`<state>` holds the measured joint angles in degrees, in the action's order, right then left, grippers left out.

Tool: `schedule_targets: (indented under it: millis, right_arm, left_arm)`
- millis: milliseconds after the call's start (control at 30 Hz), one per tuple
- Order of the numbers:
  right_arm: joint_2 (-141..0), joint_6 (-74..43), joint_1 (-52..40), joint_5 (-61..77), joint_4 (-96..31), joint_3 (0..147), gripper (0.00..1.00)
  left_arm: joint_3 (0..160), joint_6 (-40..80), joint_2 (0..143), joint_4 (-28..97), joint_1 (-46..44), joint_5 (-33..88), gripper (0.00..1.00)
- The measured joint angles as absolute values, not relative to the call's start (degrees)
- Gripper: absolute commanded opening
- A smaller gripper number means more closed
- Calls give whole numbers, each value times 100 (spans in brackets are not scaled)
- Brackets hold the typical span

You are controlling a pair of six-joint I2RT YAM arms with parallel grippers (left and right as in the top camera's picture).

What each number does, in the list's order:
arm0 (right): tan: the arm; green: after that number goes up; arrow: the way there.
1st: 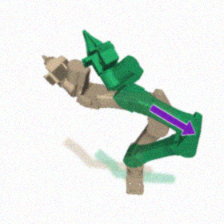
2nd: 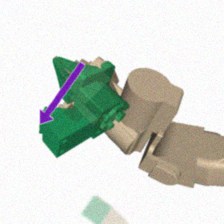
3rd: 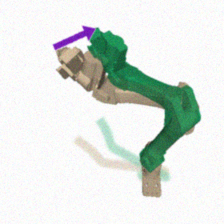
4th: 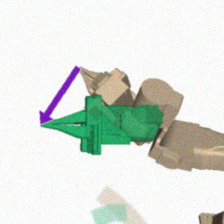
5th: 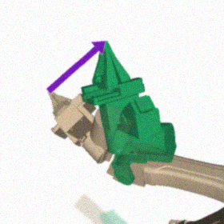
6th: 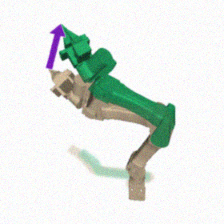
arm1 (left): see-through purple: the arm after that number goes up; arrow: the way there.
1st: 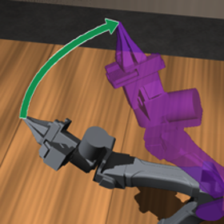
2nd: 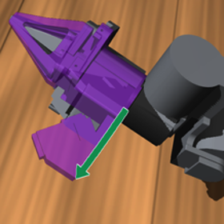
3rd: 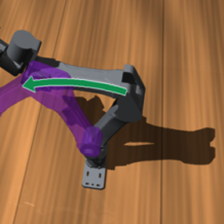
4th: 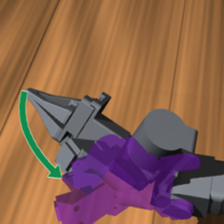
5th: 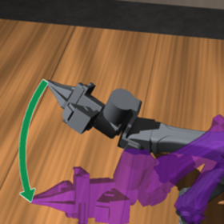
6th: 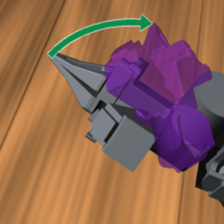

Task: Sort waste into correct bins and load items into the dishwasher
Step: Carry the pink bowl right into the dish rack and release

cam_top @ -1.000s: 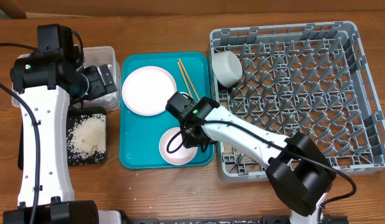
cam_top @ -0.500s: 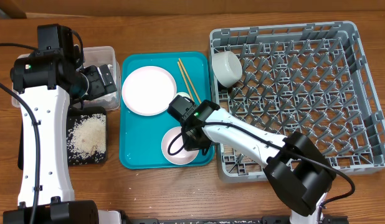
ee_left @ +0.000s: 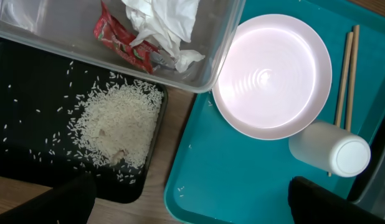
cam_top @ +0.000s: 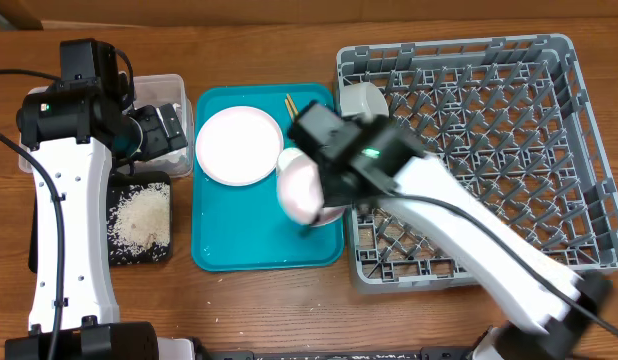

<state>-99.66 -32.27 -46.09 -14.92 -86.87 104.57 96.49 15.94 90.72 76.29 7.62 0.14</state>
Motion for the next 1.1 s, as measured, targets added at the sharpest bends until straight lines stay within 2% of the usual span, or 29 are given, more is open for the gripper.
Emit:
schedule_targets:
  millis: [133,200,367,767,1100]
  right_arm:
    - [-9553,-3535,-4576,-3380,-9666,10556,4]
    - [-9609,-3747,-4482,-4466,-9668,10431,4]
    - [-9959,-3905,-4202,-5660,-9518,10038,4]
    - [-11089,-3529,-3913,-6829,-9170,9856,4]
    - [-11703,-3269,-3916,-6960,-9203,9854,4]
  left_arm:
    - [9649,1594,9072,7629,762,14,100]
    - [9649,1594,9072,7631,762,12,100]
    - [9649,1594,9072,7629,762,12,100]
    - [9649,1594,9072,7629,762,14,100]
    - [9649,1594,9072,7629,762,14,100]
